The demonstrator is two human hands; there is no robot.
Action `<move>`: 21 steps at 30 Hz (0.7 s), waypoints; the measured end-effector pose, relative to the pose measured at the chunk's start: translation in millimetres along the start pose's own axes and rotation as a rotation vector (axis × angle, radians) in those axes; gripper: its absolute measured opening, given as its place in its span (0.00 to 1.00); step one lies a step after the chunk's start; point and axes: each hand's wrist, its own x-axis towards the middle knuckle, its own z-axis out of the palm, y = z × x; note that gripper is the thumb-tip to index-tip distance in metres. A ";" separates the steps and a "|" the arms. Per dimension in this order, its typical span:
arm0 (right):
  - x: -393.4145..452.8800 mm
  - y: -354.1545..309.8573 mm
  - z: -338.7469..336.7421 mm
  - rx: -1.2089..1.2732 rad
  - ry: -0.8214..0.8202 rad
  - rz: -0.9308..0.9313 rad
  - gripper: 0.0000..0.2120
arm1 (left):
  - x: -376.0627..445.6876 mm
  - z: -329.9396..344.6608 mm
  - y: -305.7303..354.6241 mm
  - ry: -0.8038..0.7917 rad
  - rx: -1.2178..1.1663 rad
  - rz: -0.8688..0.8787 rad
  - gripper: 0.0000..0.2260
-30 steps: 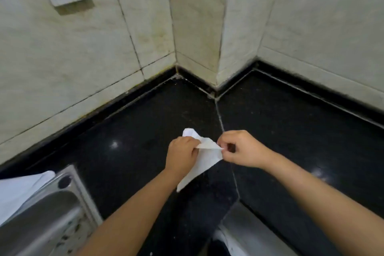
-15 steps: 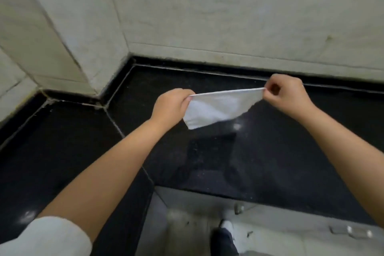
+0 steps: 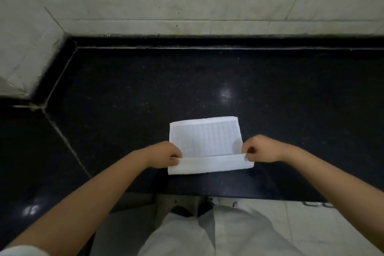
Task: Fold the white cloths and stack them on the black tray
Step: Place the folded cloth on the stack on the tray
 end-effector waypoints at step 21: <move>86.7 5.6 -11.3 -0.195 0.442 0.185 0.11 | 70.5 -18.6 -41.4 0.504 0.120 -0.099 0.12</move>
